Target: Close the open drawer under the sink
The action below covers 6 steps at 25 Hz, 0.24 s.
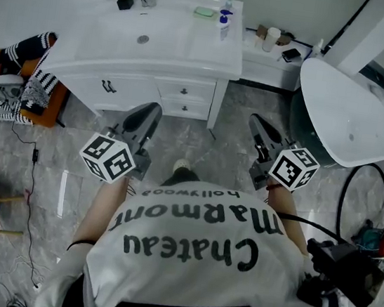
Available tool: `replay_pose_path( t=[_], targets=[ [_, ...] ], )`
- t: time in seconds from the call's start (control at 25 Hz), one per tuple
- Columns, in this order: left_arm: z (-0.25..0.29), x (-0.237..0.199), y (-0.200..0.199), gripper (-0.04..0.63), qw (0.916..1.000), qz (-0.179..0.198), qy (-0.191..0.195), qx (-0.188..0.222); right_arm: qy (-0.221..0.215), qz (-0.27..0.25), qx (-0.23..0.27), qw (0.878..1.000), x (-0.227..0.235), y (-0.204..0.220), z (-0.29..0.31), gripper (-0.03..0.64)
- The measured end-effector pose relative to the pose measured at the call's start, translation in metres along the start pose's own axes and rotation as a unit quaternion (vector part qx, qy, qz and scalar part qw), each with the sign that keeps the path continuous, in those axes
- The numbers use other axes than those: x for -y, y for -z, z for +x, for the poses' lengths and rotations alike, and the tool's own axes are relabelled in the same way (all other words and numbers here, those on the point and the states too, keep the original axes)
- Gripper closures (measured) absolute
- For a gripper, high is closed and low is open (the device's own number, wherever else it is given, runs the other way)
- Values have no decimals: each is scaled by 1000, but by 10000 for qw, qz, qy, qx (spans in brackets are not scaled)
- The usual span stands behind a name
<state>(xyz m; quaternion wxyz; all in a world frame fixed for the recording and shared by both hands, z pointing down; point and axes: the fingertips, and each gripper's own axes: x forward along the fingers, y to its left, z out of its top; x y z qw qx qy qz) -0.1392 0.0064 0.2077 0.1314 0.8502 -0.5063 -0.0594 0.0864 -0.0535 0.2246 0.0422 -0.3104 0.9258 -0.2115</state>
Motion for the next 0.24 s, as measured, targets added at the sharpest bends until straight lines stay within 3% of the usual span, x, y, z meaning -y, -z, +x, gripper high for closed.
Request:
replay_pose_path(
  t=[0.24],
  targets=[
    [-5, 1, -3, 566, 10000, -14, -48, 14, -95, -12, 3, 10000, -4, 0, -4, 606]
  ],
)
